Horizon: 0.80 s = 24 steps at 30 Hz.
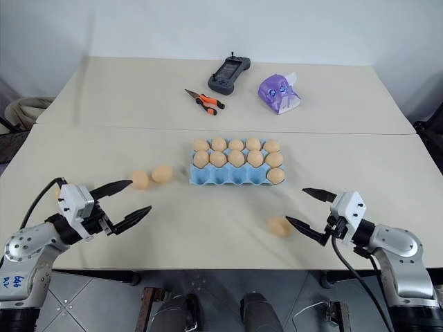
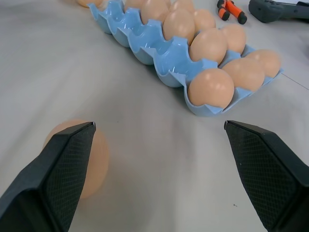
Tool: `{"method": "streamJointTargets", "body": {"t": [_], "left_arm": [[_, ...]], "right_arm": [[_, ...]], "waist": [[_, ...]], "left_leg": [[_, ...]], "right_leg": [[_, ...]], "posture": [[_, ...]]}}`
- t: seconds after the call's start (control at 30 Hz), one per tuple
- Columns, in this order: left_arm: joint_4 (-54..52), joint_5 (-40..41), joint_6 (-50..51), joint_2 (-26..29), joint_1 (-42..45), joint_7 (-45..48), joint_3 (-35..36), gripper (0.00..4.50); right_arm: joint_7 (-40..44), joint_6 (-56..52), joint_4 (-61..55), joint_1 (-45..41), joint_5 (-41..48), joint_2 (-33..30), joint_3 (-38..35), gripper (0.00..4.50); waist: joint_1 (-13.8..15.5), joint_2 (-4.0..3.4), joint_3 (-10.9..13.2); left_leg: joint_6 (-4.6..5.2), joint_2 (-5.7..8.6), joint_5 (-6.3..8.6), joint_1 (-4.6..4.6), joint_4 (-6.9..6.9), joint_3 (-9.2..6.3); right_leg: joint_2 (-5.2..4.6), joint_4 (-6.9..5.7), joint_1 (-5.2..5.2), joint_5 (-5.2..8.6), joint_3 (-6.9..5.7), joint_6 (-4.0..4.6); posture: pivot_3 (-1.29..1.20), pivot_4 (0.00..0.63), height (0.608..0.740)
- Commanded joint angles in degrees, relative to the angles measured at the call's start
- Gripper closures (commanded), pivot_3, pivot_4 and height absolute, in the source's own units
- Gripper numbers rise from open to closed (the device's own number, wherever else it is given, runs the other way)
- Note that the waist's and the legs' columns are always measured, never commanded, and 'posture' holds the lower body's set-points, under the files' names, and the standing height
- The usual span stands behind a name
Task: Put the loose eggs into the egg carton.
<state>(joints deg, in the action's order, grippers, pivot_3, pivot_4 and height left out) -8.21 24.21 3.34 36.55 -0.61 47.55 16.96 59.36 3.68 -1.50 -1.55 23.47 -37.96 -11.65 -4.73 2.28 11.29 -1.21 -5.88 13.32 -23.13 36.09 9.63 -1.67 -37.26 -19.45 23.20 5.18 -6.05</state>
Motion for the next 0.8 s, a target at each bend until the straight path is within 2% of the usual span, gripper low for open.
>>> {"method": "streamJointTargets", "body": {"t": [0.03, 0.43, 0.6, 0.8], "left_arm": [[-1.3, -0.6, 0.0, 0.9, -0.2, -1.3, 1.7, 0.04], [-1.7, 4.8, 5.1, 0.7, -2.5, -4.7, 9.5, 0.04], [0.9, 4.9, 6.8, 3.1, -4.9, -2.0, 11.5, 0.04], [2.5, 5.0, 7.1, 6.0, -4.6, 1.3, 11.3, 0.04]], "right_arm": [[-0.3, 0.7, -1.5, 0.4, 0.7, 0.2, -0.8, 0.00], [-0.9, -3.6, -6.2, -4.7, 5.3, 3.3, 0.8, 0.00], [3.9, -2.7, -10.9, -3.8, 5.2, 0.9, 2.9, 0.00], [4.2, -3.9, -12.2, -0.7, 6.0, -1.3, 0.1, 0.00]], "waist": [[0.0, 0.00, 0.0], [-0.2, -0.01, 0.0], [0.2, 0.00, 0.0], [0.5, 0.00, 0.0]], "left_leg": [[0.00, 0.00, 0.00, 0.00, 0.00, 0.00], [-0.01, -0.03, -0.01, 0.02, 0.03, 0.00], [-0.03, -0.05, -0.01, 0.00, -0.03, -0.06], [-0.05, -0.01, 0.02, -0.03, -0.11, -0.13]], "right_leg": [[0.00, 0.00, 0.00, 0.00, 0.00, 0.00], [0.00, -0.13, -0.03, 0.00, 0.01, 0.00], [-0.08, -0.08, -0.05, 0.03, -0.06, 0.05], [-0.43, -0.02, -0.01, 0.09, -0.19, 0.17]], "posture": [[0.00, 0.150, 0.740], [0.00, 0.150, 0.740], [0.00, 0.150, 0.740], [0.00, 0.150, 0.740]]}}
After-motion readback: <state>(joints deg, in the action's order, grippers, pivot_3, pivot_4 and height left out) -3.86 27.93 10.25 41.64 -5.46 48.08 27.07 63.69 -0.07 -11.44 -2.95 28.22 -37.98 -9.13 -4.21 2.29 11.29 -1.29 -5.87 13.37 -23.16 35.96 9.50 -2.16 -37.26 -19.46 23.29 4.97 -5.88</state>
